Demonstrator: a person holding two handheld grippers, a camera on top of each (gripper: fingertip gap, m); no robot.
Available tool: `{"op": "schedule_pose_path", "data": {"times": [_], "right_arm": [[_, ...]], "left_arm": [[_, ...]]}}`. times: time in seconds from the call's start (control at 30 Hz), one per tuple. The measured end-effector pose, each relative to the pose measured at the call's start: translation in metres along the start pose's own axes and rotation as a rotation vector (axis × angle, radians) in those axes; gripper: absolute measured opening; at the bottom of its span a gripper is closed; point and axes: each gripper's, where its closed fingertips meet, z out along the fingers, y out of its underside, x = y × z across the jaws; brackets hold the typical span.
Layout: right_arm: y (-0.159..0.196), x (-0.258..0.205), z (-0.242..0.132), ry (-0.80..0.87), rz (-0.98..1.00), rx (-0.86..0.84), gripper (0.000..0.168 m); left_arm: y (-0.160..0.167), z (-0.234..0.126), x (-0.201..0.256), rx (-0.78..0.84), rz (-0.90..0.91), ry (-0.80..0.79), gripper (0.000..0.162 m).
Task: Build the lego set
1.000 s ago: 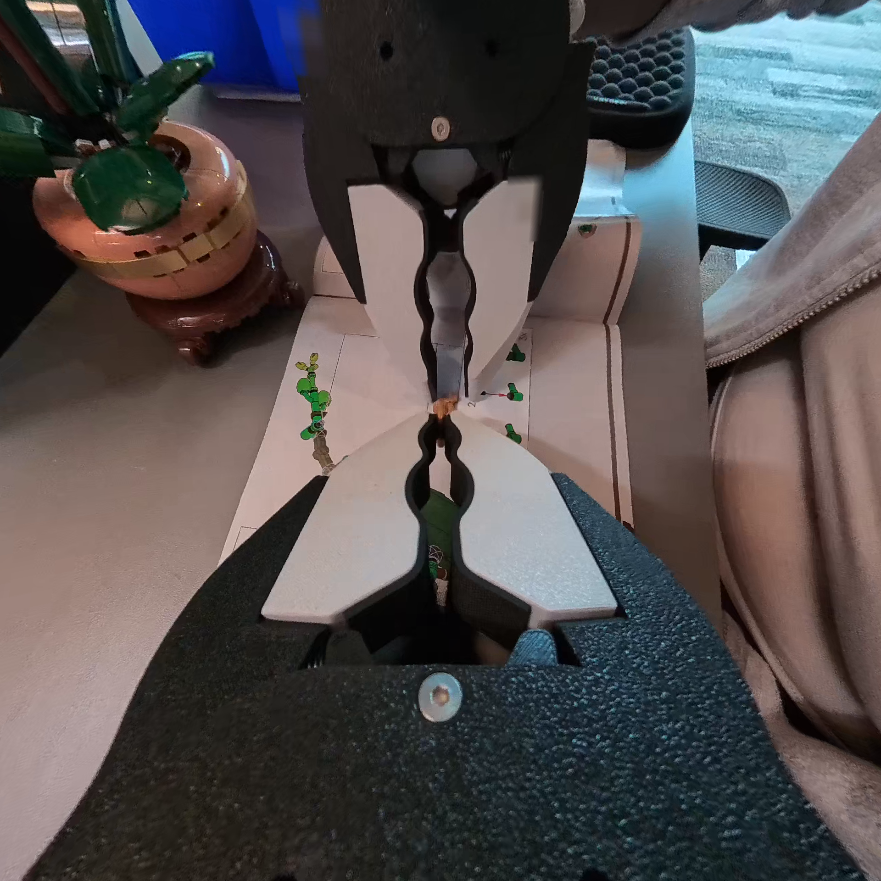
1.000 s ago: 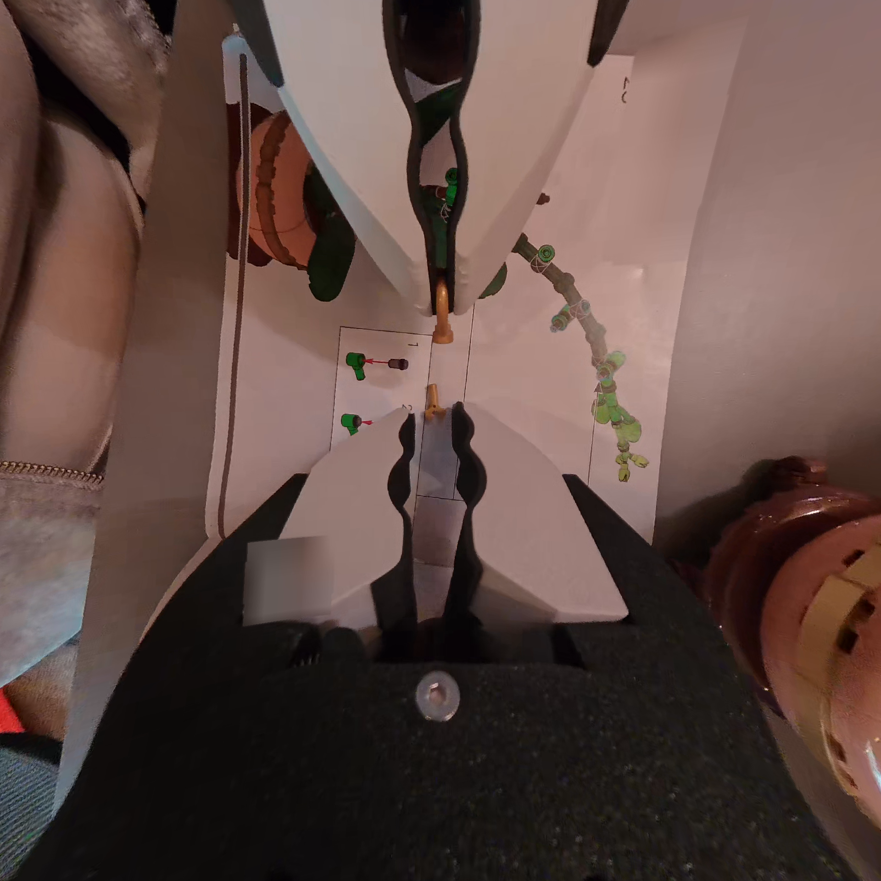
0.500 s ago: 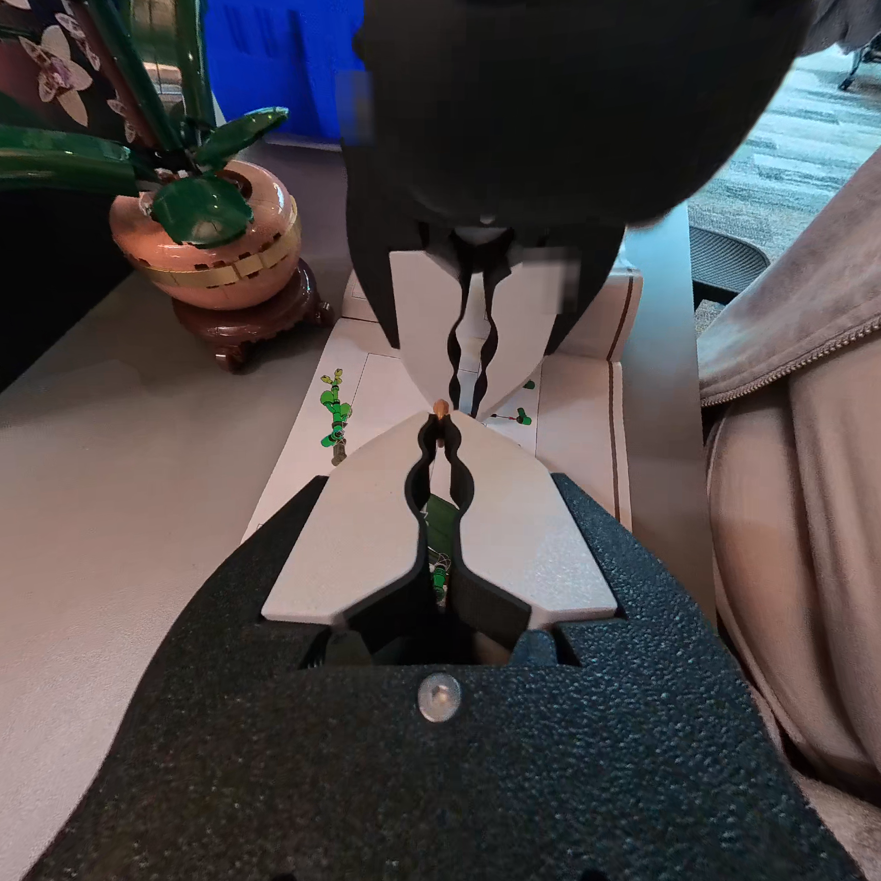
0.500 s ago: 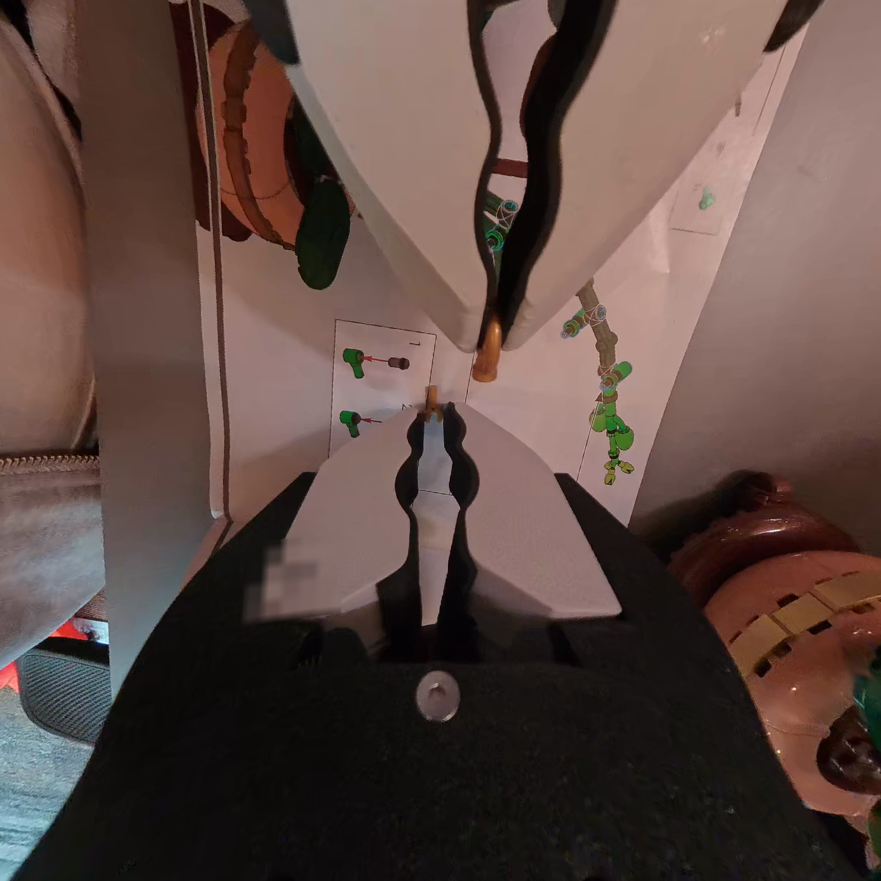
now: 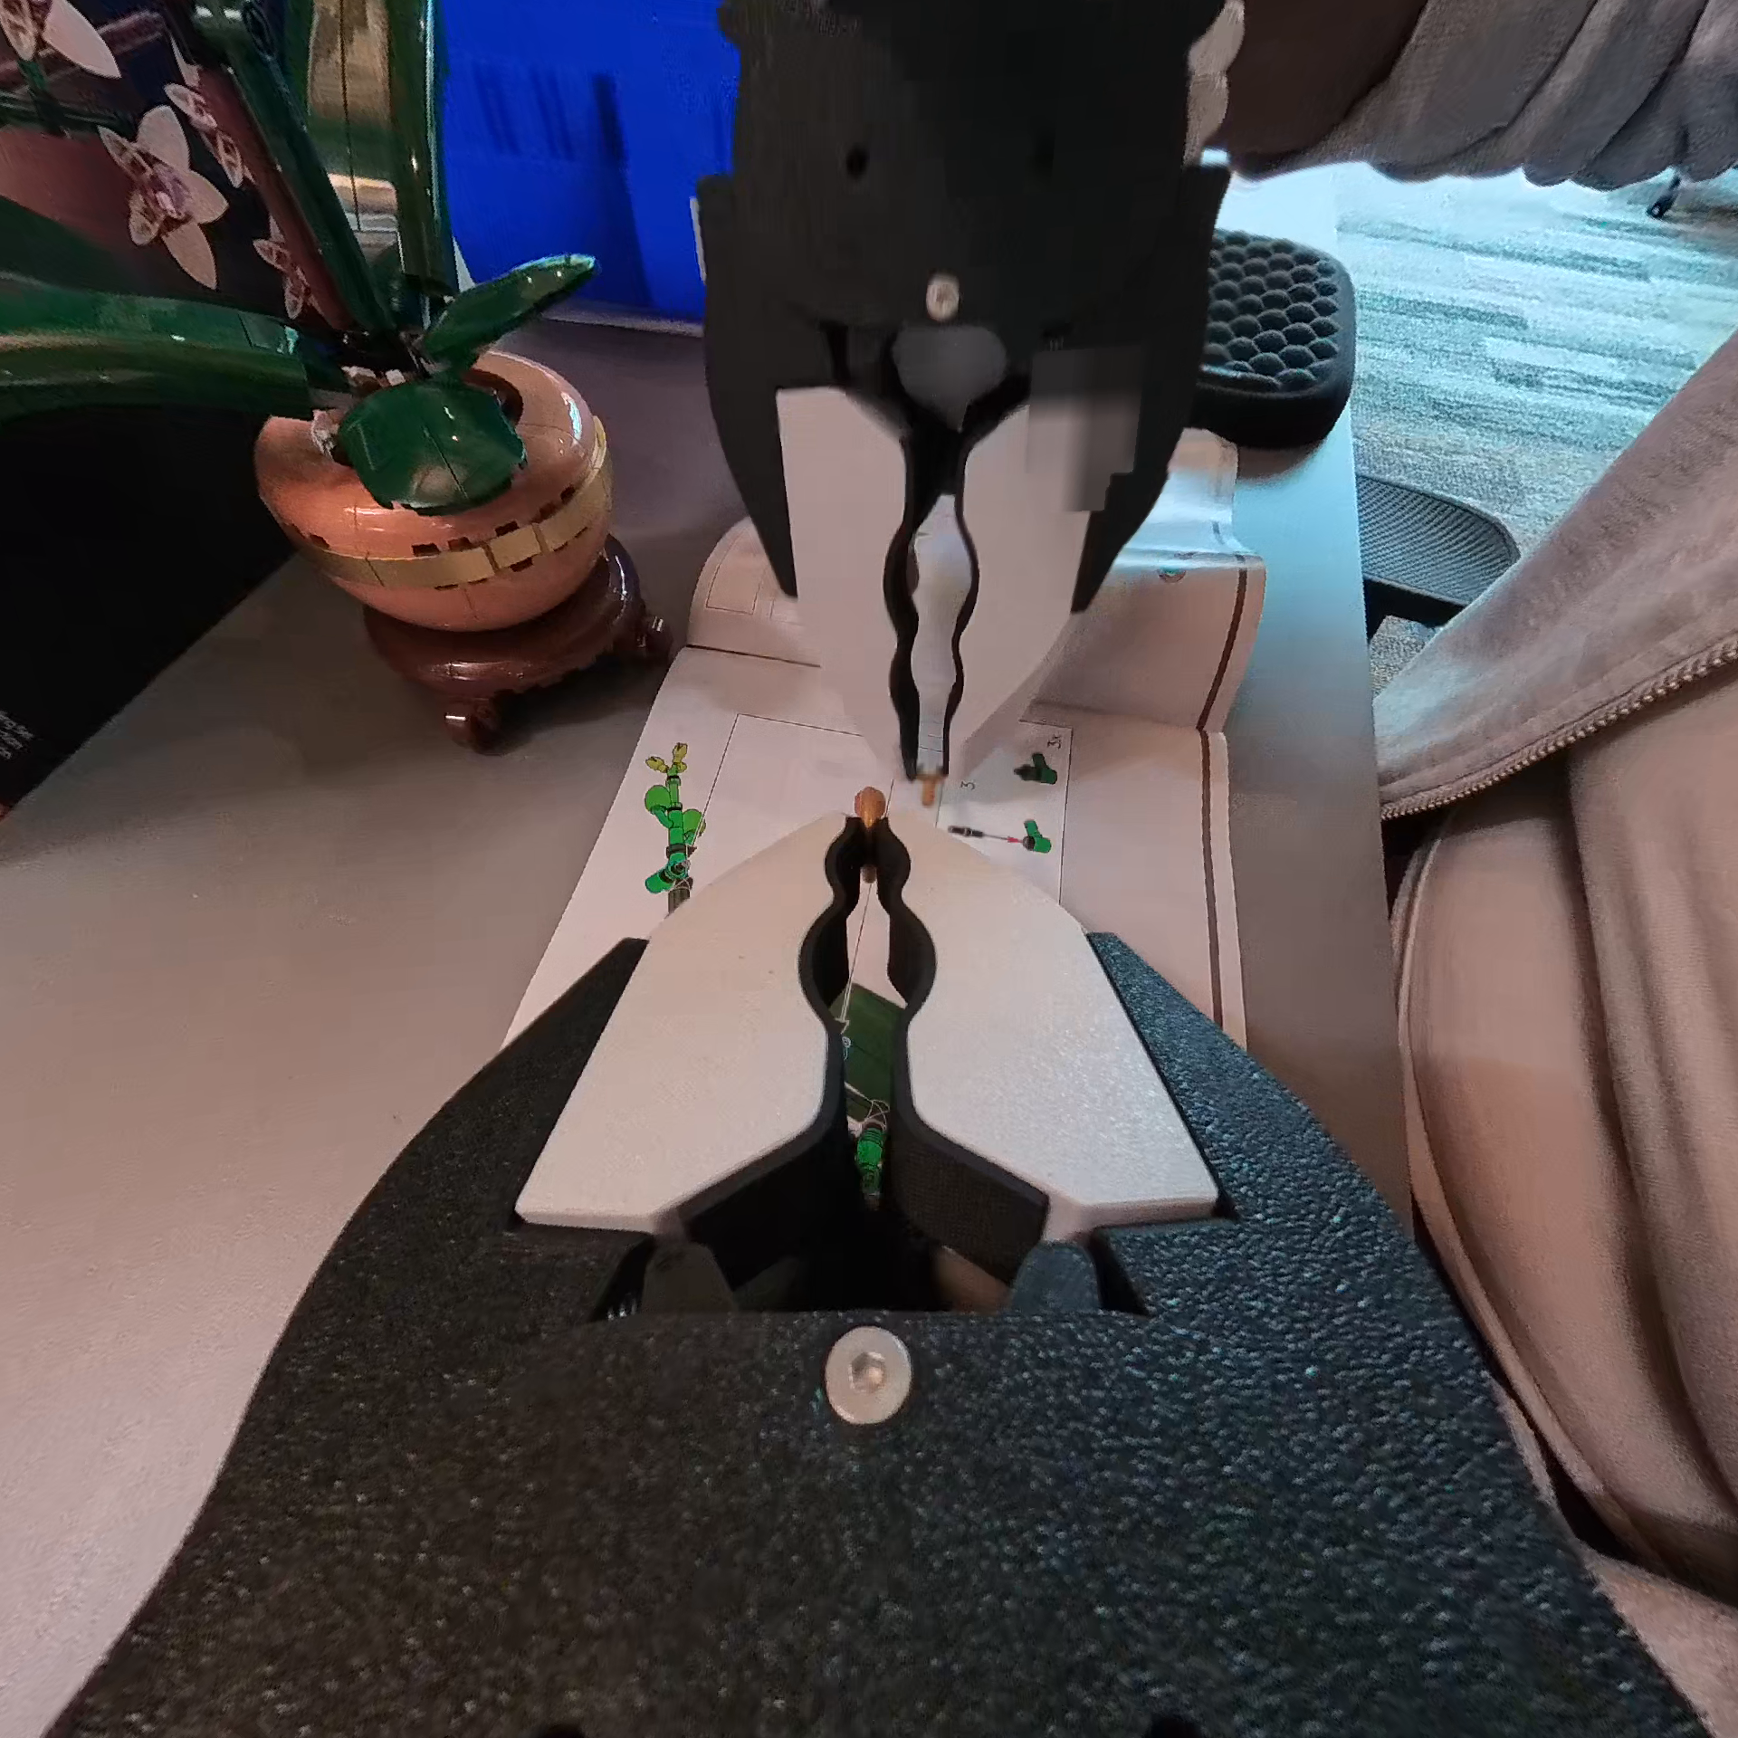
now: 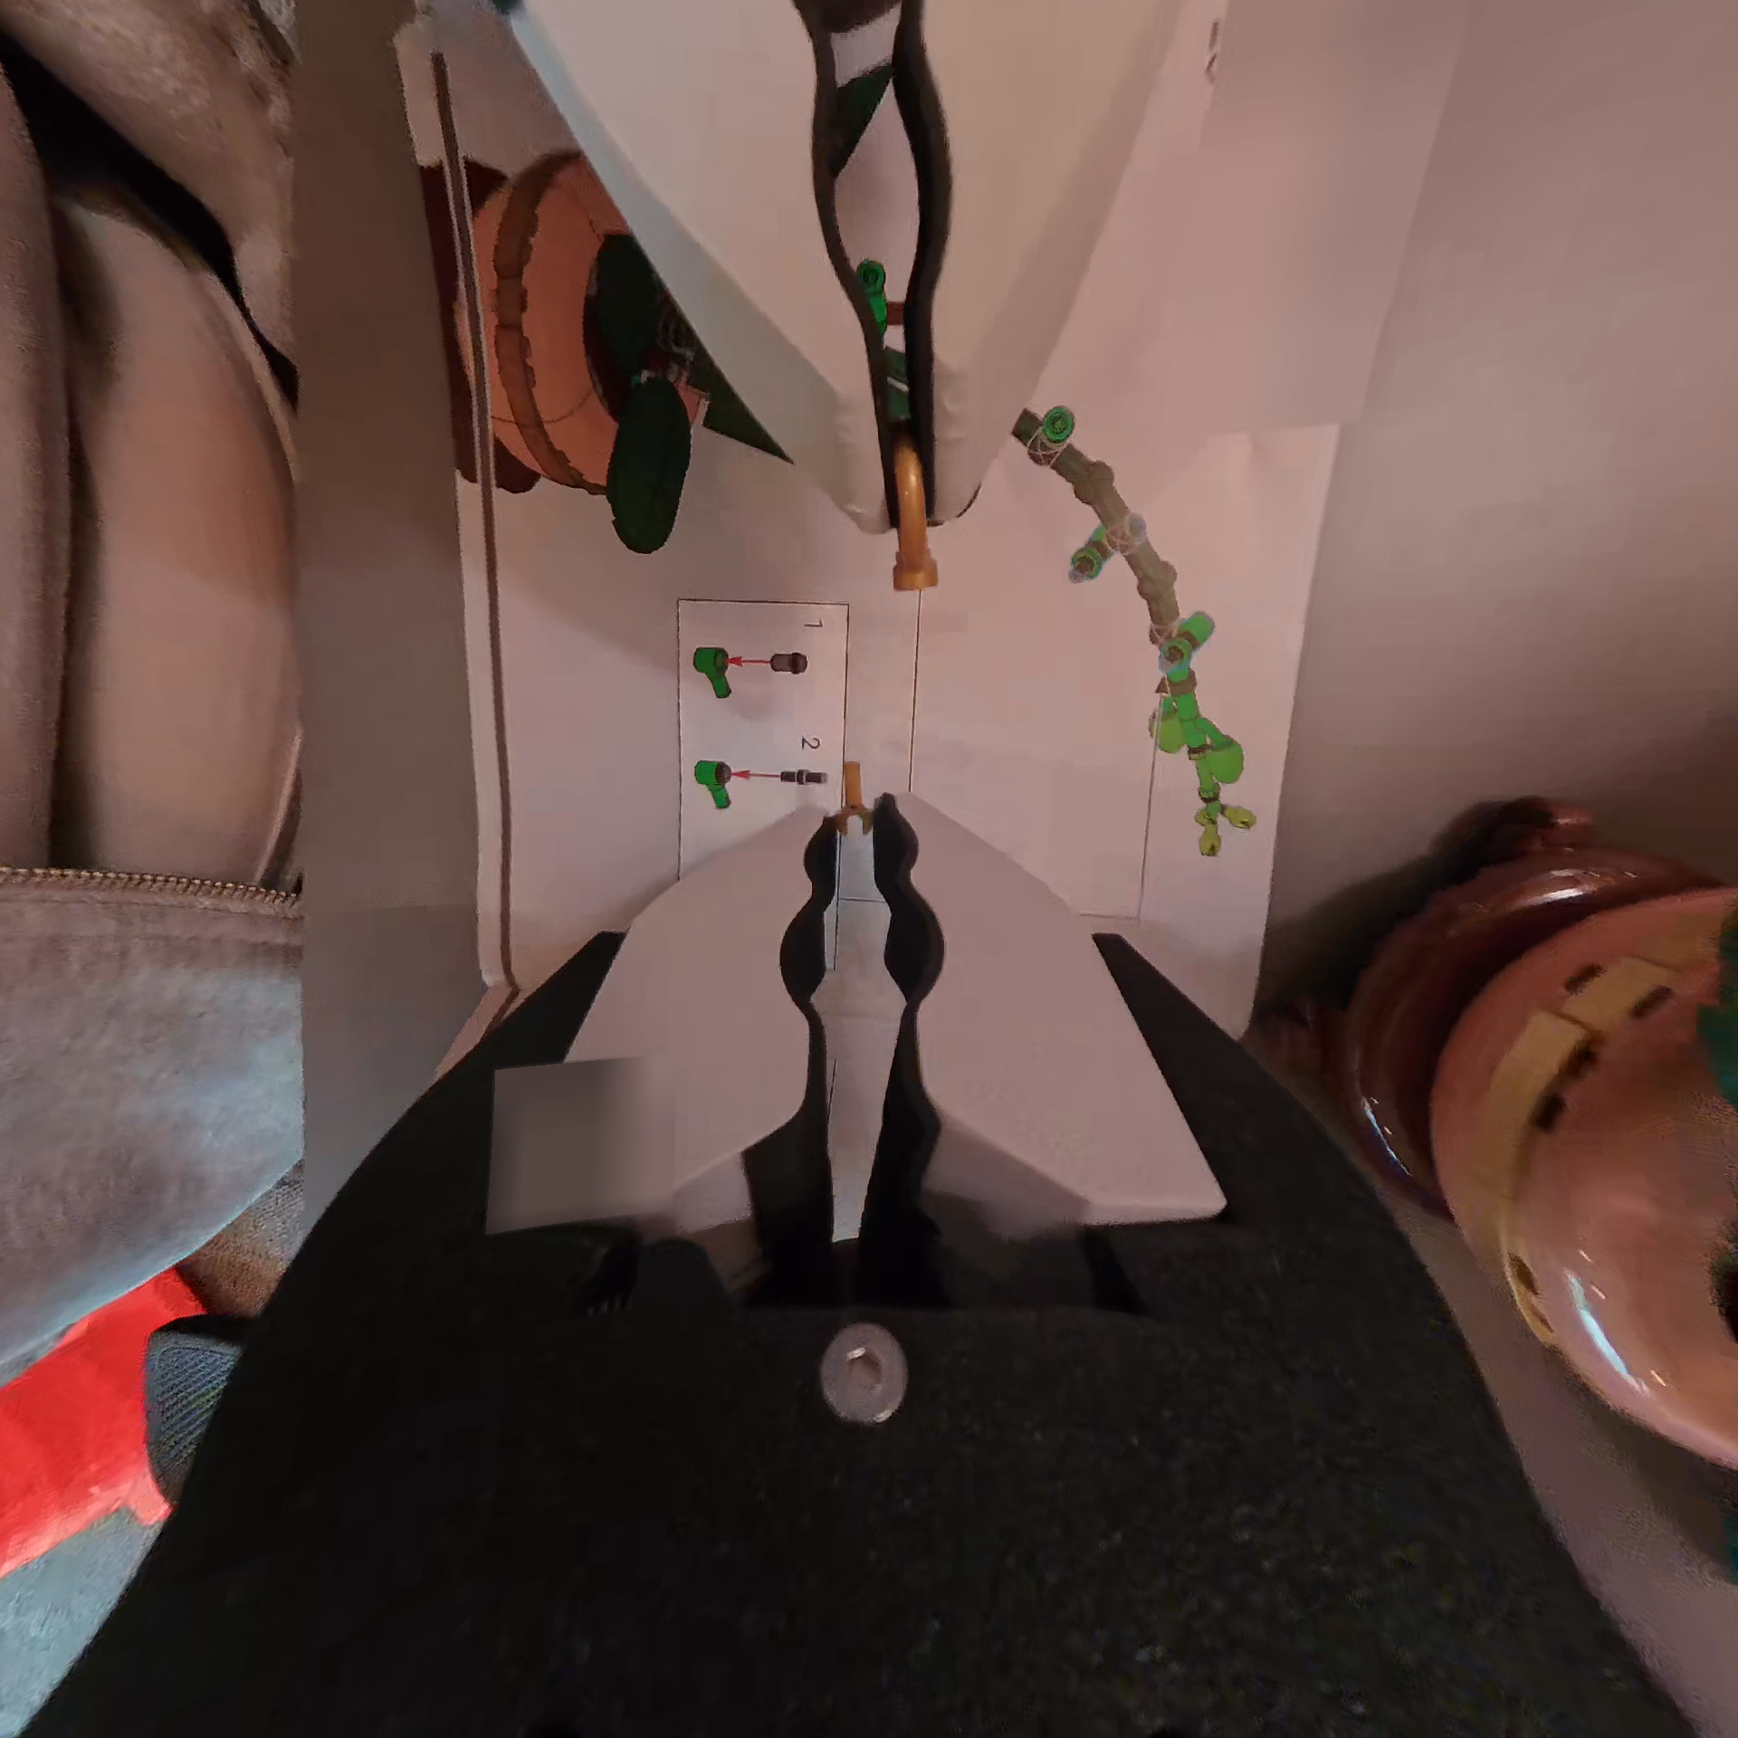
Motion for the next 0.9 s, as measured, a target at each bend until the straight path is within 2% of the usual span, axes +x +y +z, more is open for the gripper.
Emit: {"op": "schedule_pose_path", "data": {"times": [0.17,0.27,0.33,0.57,0.73,0.9], "right_arm": [[-0.017,0.007,-0.037,0.096,-0.02,0.065,0.007],[-0.027,0.008,-0.056,0.155,-0.044,0.114,0.007],[-0.031,0.006,-0.064,0.182,-0.07,0.147,0.008],[-0.012,-0.004,-0.035,0.213,-0.24,0.126,0.007],[-0.009,0.012,-0.029,0.499,-0.392,0.225,0.008],[-0.007,0.022,-0.019,0.789,-0.363,0.286,0.007]], "left_arm": [[-0.017,-0.005,0.003,0.126,-0.028,0.005,0.002],[-0.038,-0.013,0.004,0.309,-0.155,0.022,0.002],[-0.039,-0.013,0.006,0.344,-0.205,0.035,0.002],[-0.01,0.017,0.016,0.127,-0.284,0.056,0.002],[0.001,0.024,0.009,0.057,-0.378,0.036,0.002],[0.005,0.027,0.005,0.036,-0.441,0.039,0.002]]}}
